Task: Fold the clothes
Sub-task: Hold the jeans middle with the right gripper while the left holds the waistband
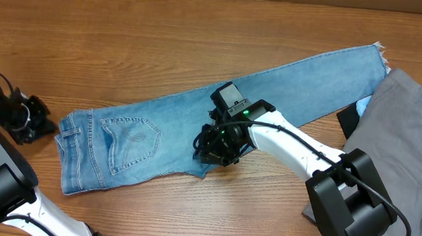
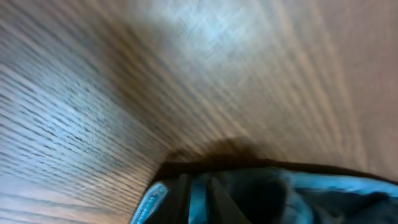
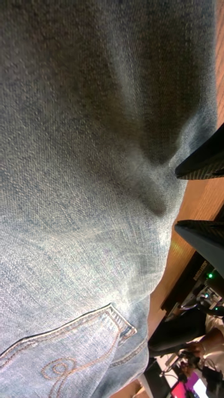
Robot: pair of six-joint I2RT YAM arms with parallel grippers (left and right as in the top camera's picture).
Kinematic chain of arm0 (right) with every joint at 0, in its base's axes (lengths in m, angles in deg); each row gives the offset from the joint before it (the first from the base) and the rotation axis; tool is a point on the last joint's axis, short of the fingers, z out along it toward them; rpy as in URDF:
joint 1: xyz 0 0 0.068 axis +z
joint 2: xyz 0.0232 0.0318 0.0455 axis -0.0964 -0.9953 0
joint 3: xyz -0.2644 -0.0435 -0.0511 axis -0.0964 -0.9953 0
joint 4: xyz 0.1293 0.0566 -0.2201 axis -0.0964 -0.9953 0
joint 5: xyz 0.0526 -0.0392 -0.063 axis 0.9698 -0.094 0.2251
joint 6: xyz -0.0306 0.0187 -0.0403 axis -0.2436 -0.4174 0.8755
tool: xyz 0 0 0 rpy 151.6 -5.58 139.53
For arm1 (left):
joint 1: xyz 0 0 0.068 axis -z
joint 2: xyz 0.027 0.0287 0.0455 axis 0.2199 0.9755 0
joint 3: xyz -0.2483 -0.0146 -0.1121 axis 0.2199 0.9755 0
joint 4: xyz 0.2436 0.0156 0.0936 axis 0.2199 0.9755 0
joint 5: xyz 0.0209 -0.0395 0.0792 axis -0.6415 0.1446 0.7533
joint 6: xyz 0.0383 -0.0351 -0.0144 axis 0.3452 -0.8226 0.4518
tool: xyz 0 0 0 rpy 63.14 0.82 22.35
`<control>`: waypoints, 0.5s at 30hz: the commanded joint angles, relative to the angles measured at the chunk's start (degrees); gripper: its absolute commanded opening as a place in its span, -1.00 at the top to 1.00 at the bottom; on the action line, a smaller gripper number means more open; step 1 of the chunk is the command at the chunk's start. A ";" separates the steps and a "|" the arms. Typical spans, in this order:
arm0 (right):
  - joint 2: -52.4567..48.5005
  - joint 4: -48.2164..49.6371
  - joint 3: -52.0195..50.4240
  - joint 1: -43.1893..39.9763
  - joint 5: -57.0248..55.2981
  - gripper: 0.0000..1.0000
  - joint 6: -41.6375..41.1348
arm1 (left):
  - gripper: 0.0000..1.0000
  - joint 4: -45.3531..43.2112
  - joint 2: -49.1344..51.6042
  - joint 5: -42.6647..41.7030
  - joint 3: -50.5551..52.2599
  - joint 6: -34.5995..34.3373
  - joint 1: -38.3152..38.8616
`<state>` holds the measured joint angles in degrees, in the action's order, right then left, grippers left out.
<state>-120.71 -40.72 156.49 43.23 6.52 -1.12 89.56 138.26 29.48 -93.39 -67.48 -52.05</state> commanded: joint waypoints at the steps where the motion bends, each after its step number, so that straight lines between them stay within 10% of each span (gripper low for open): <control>1: 1.64 0.02 1.25 0.15 -0.59 0.49 -0.20 | 0.74 -0.96 -0.35 1.36 2.86 -1.27 0.48; 15: 1.64 -1.05 1.25 0.15 -0.57 0.28 -0.20 | 0.78 -6.97 -0.39 0.39 4.90 -3.26 -0.04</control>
<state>-120.71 -41.88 156.49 43.23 6.43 -1.23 81.92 137.72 32.71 -88.03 -70.52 -51.79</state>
